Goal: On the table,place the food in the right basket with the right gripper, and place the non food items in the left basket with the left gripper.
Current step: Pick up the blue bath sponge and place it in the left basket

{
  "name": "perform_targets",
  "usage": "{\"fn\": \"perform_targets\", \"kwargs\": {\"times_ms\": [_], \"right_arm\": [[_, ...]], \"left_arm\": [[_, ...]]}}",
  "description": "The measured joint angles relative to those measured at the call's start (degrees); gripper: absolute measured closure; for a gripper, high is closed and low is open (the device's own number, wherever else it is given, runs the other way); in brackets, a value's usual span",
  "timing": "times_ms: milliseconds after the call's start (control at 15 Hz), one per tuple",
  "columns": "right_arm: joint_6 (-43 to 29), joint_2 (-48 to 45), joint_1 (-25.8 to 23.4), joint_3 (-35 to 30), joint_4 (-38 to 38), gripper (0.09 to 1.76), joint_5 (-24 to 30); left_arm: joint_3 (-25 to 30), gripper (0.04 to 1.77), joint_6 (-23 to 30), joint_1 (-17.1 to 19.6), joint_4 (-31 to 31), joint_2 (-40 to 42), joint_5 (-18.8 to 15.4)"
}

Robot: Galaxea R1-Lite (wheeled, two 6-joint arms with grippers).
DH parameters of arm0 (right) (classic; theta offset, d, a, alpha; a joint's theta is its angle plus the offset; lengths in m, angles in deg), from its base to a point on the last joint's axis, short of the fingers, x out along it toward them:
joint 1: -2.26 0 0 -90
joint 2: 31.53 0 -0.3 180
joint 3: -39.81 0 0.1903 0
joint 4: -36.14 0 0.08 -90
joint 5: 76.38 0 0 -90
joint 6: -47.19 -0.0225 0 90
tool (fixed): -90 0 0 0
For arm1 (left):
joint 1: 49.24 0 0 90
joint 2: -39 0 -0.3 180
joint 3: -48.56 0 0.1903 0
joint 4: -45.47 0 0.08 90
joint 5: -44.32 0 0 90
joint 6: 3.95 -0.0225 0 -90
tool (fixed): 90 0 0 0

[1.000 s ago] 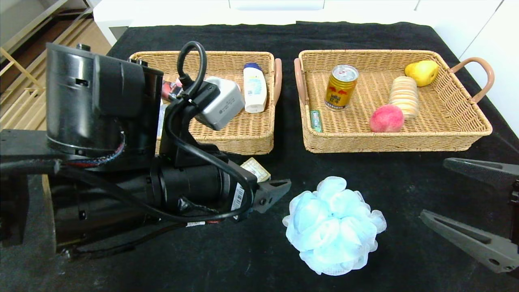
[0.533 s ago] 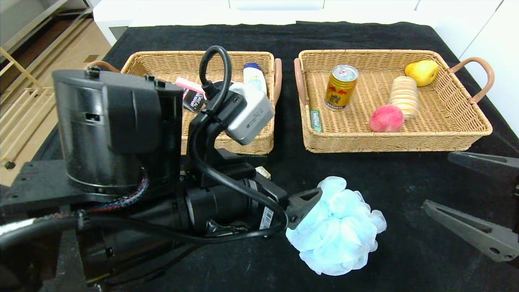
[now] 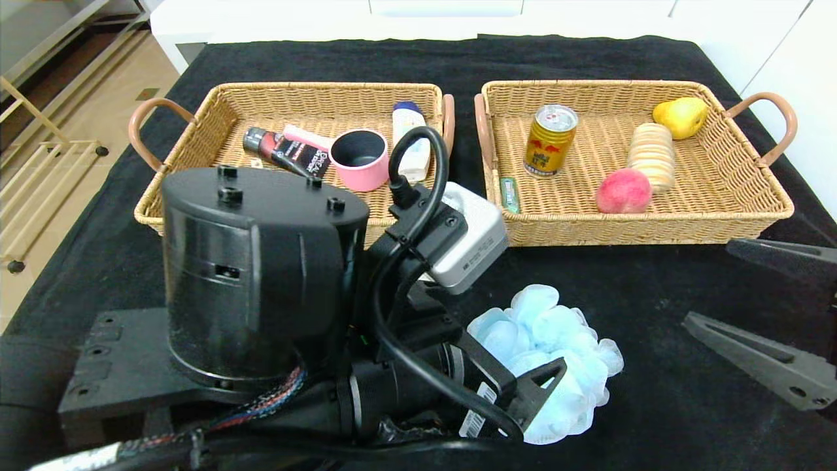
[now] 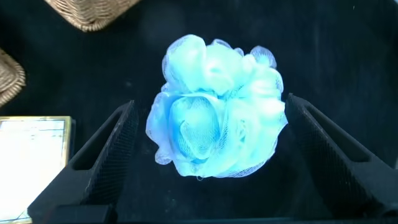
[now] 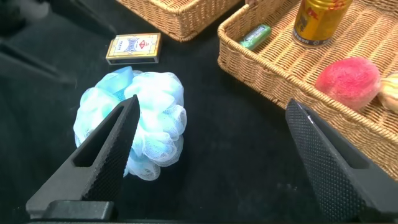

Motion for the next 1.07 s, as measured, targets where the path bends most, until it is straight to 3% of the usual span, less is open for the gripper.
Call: {"fn": "perform_targets", "kwargs": {"times_ms": [733, 1067], "right_arm": [[-1.44, -1.38, -1.05, 0.57, 0.09, 0.14, 0.33], [-1.55, -1.94, -1.10, 0.66, 0.07, 0.14, 0.33]], "left_arm": [[1.02, 0.09, -0.04, -1.55, -0.38, -6.51, 0.30], [-0.05, 0.09, 0.05, -1.13, -0.52, -9.84, 2.27]]}}
